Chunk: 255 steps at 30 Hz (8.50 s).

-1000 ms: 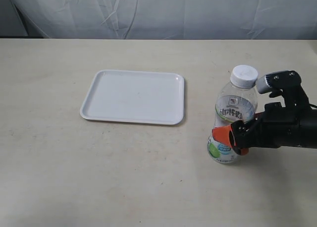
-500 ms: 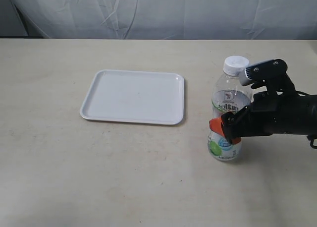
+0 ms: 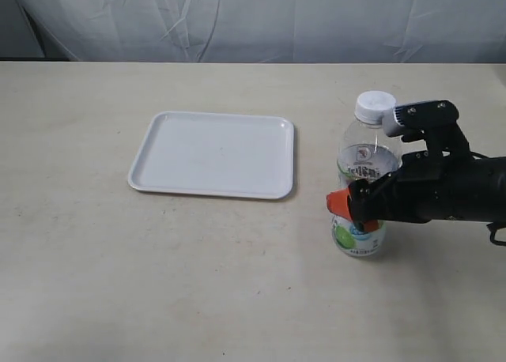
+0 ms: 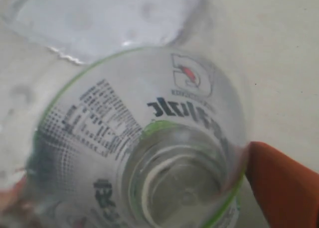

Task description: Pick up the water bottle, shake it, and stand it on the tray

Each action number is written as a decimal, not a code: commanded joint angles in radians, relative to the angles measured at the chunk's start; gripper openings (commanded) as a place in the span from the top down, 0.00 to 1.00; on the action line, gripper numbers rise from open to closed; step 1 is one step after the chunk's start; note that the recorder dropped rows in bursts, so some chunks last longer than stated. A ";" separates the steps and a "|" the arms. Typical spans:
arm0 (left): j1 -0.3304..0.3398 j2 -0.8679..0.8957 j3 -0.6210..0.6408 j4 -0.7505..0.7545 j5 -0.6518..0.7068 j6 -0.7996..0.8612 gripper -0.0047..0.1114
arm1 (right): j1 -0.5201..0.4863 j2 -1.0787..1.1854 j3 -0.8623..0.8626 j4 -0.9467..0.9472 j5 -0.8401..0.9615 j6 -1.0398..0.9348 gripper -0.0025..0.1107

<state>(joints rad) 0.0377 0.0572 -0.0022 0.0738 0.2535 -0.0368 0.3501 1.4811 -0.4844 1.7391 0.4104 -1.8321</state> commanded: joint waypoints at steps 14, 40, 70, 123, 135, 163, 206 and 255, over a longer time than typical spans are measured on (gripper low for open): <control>0.001 -0.004 0.002 -0.008 -0.014 -0.008 0.96 | 0.001 0.001 -0.020 0.005 0.021 -0.112 0.19; 0.001 -0.004 0.002 -0.008 -0.014 -0.008 0.96 | 0.001 0.040 -0.058 0.005 0.158 -0.015 0.98; 0.001 -0.004 0.002 -0.010 -0.014 -0.008 0.96 | 0.220 -0.351 -0.119 -0.170 0.125 0.205 0.98; 0.001 -0.004 0.002 -0.008 -0.014 -0.008 0.96 | 0.507 -0.107 -0.250 -1.181 -0.178 1.423 0.98; 0.001 -0.004 0.002 -0.008 -0.014 -0.008 0.96 | 0.507 -0.295 -0.426 -1.188 -0.130 1.423 0.98; 0.001 -0.004 0.002 -0.008 -0.014 -0.008 0.96 | 0.492 -0.237 -0.336 -1.793 -0.225 2.097 0.98; 0.001 -0.004 0.002 -0.008 -0.014 -0.008 0.96 | 0.412 0.288 -0.732 -1.281 -0.081 1.432 0.98; 0.001 -0.004 0.002 -0.008 -0.014 -0.008 0.96 | 0.409 0.655 -0.956 -0.451 -0.253 0.629 0.60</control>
<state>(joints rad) 0.0377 0.0572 -0.0022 0.0738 0.2535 -0.0368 0.7611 2.1324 -1.4348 1.2838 0.1163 -1.2023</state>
